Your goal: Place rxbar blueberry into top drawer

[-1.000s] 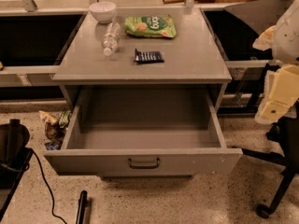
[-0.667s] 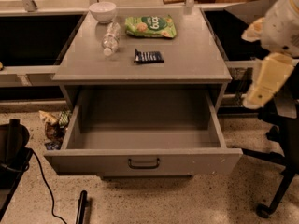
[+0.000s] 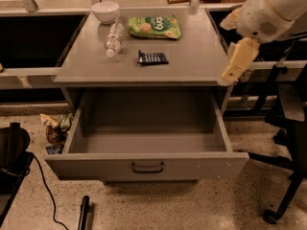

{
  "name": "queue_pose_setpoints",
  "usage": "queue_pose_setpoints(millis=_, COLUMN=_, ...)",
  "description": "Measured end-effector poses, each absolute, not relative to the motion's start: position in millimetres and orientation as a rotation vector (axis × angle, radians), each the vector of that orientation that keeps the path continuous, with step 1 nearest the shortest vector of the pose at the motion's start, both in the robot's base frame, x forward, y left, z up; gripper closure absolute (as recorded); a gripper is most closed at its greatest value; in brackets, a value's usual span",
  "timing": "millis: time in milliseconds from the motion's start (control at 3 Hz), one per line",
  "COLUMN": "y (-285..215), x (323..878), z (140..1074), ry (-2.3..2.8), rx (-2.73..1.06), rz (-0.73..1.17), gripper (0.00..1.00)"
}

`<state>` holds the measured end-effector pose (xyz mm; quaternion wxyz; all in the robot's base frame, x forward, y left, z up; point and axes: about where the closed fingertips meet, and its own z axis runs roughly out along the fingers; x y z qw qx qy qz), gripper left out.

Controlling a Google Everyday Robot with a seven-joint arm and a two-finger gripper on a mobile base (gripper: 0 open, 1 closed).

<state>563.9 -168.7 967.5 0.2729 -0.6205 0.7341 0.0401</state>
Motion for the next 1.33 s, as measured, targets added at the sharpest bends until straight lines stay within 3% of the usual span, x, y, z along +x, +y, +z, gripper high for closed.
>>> queue_pose_setpoints(millis=333, y=-144.3, x=604.3, z=951.5, ry=1.915, rx=-1.551, rz=0.224, gripper=0.00)
queue_pose_setpoints(millis=1000, y=-137.3, x=632.9, z=939.5, ry=1.856, rx=-1.487, rz=0.267, gripper=0.00)
queue_pose_setpoints(millis=1333, y=-119.0, x=682.1, z=920.1, ry=1.757, rx=-1.407, rz=0.359, gripper=0.00)
